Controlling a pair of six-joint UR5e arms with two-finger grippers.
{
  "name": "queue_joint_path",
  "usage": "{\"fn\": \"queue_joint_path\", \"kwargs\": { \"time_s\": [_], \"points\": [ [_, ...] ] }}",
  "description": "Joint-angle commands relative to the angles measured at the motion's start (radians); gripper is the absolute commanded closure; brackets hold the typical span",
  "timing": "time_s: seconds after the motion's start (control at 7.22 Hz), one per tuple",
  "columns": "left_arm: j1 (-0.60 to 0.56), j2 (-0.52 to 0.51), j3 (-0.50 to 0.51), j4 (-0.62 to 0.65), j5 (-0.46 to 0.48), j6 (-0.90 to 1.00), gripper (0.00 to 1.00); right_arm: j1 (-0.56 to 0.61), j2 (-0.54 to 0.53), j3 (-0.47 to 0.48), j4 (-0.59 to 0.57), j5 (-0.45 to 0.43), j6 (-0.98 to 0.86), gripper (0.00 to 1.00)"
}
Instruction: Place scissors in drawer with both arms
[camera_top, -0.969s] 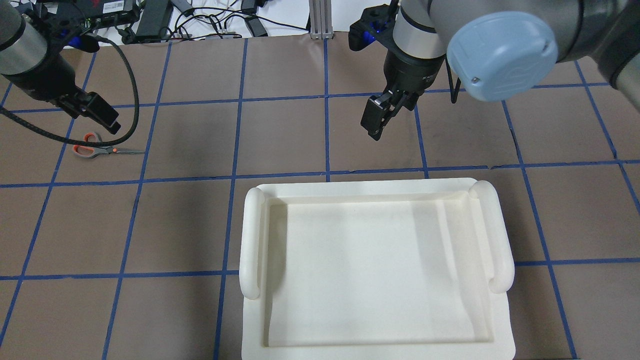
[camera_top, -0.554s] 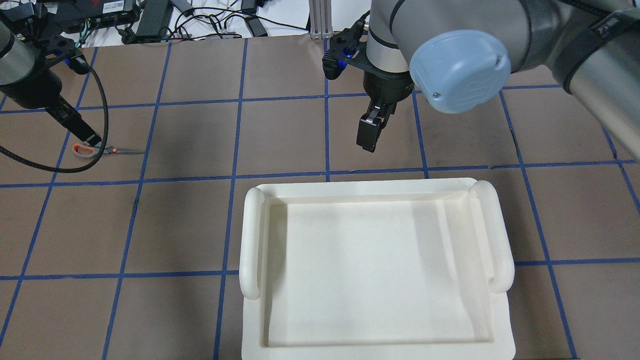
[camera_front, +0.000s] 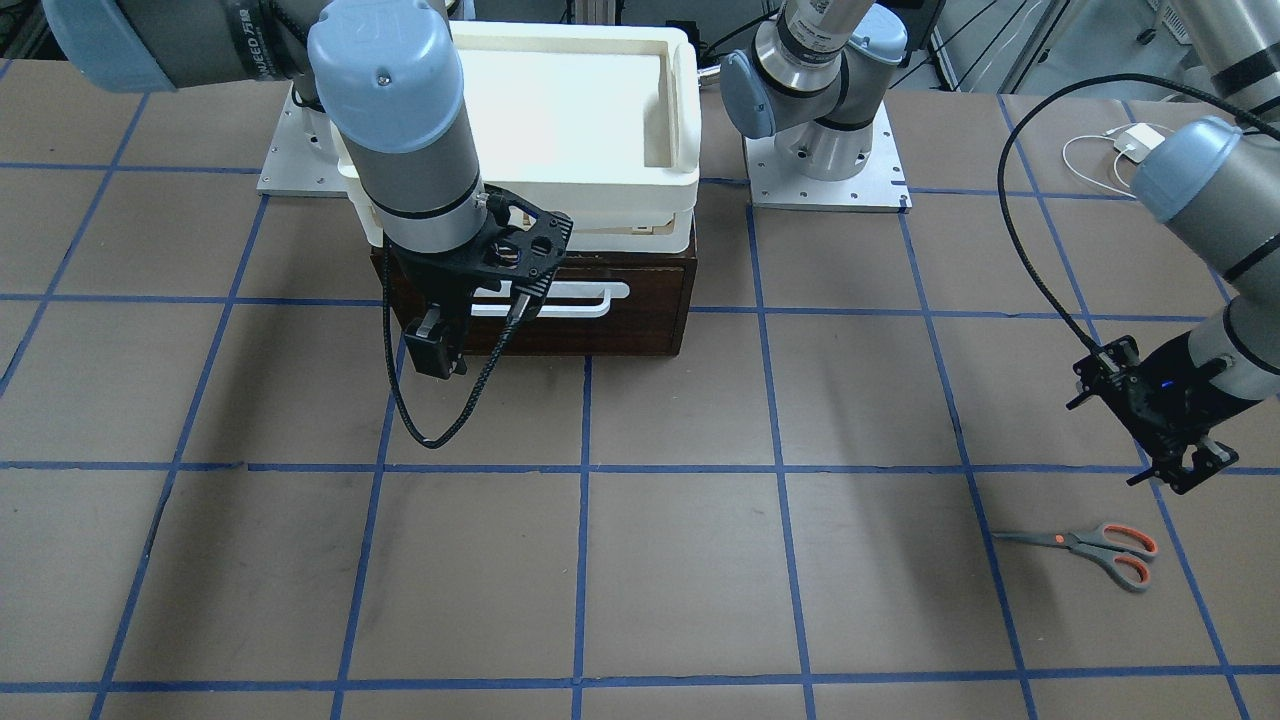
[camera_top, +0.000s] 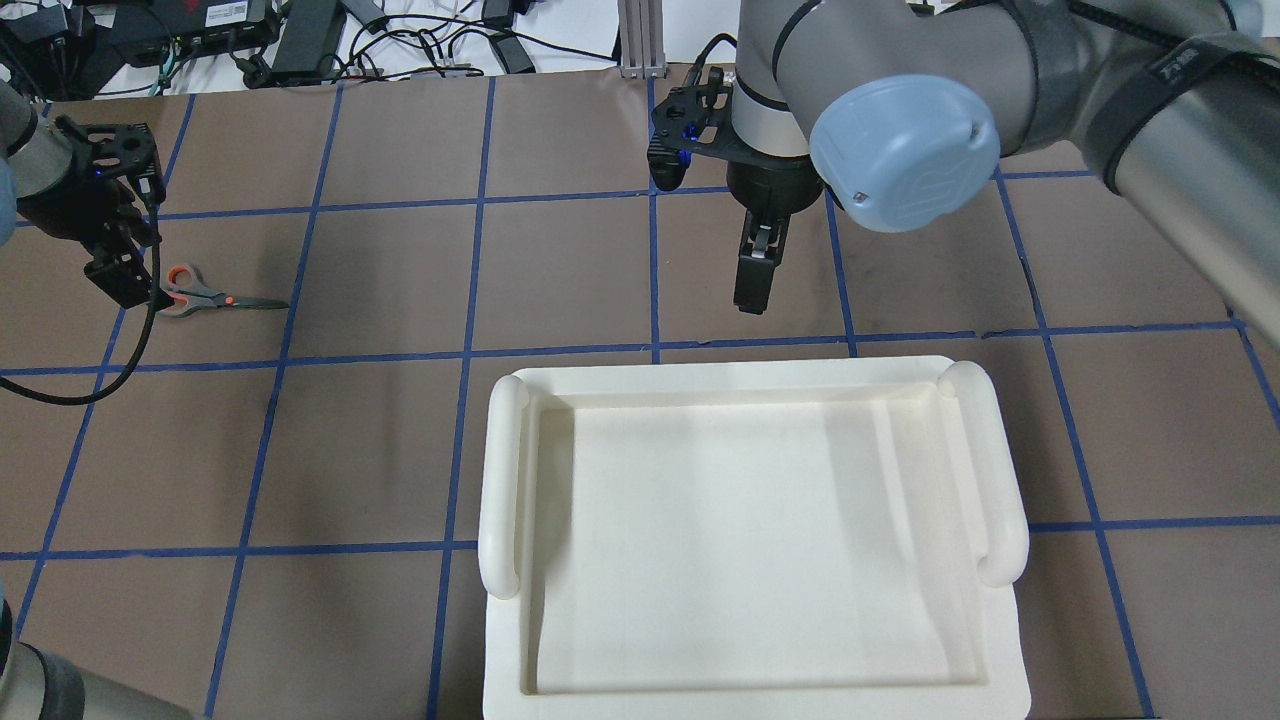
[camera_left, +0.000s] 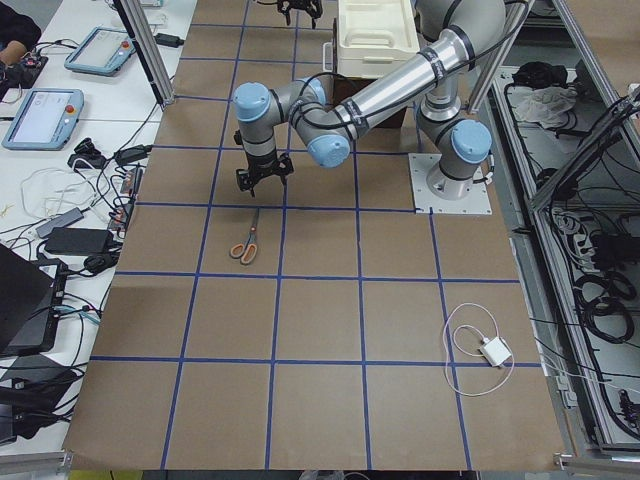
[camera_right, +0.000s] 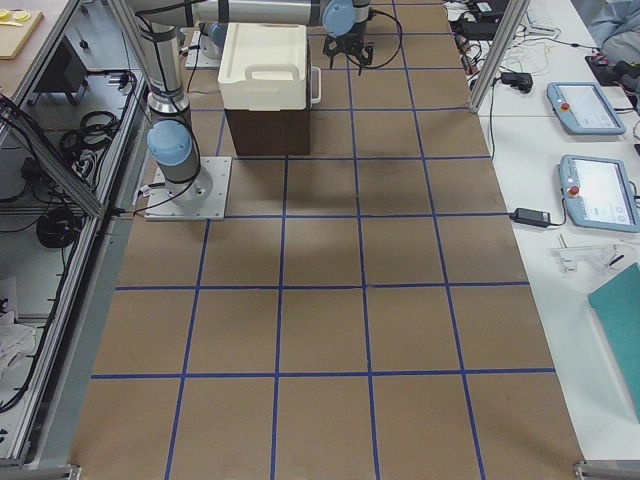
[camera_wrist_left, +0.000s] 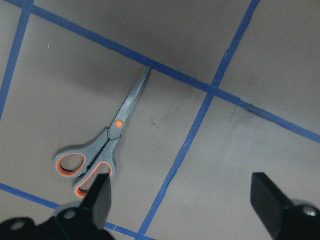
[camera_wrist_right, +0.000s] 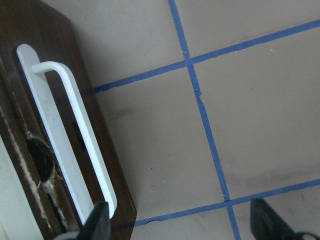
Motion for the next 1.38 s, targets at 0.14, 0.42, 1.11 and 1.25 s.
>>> {"fn": "queue_joint_path", "kwargs": {
  "time_s": [0.14,0.42,1.11,1.25],
  "points": [
    [0.005,-0.118,0.005,0.160,0.020,0.294,0.00,0.014,0.062,-0.005,-0.031,0.034,-0.222,0.00],
    [0.042,-0.181,0.021,0.173,0.008,0.403,0.00,0.022,0.071,-0.007,-0.036,0.062,-0.230,0.00],
    [0.042,-0.299,0.097,0.191,-0.066,0.558,0.00,0.068,0.159,-0.062,0.036,0.042,-0.267,0.00],
    [0.042,-0.318,0.100,0.219,-0.076,0.560,0.00,0.066,0.169,-0.065,0.072,0.040,-0.296,0.00]
  ]
}}
